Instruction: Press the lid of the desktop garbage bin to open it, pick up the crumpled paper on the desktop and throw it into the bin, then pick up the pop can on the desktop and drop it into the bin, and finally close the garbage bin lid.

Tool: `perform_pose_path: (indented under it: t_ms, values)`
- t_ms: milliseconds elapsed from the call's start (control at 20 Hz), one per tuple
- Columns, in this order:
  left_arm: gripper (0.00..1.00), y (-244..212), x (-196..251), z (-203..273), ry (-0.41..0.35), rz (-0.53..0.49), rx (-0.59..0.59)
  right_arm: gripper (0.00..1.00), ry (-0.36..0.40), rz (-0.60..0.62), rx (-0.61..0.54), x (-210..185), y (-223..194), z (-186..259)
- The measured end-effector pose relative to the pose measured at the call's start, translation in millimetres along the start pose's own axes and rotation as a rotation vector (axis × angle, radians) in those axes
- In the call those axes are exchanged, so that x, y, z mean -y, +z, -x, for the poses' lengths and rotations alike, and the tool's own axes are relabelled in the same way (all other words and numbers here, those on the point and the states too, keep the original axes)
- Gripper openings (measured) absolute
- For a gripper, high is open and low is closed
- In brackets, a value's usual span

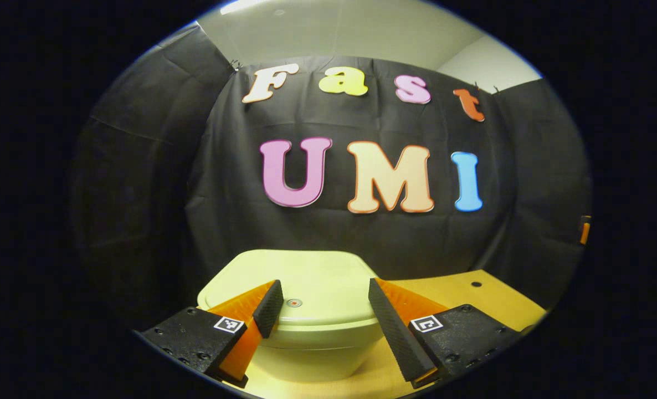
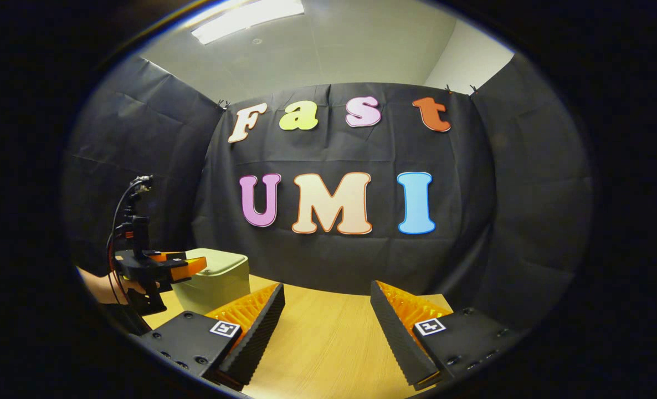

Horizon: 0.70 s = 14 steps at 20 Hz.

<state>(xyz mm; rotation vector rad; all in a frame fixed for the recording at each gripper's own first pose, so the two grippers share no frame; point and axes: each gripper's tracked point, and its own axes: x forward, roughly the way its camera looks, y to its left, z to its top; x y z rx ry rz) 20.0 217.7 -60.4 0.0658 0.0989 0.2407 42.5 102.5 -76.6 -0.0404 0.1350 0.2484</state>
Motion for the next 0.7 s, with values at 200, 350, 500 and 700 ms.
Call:
perform_pose_path:
  t_ms: [200, 350, 500, 700]
  values:
    - [0.93, 27.8, 48.7, 5.1, -0.096, -0.037, 0.093, 0.96, -0.062, -0.015, 0.027, 18.4, 11.8, 0.5]
    - [0.93, 47.9, 85.4, 14.3, -0.161, -0.028, 0.138, 0.99, -0.108, -0.057, 0.061, 33.4, 25.2, 0.5]
    - [0.92, 57.1, 119.6, 23.8, -0.230, 0.006, 0.151, 0.98, -0.138, -0.083, 0.077, 43.8, 30.1, 3.5]
    - [0.93, 60.1, 150.4, 33.6, -0.292, 0.039, 0.152, 0.98, -0.158, -0.097, 0.084, 52.1, 29.3, 6.2]
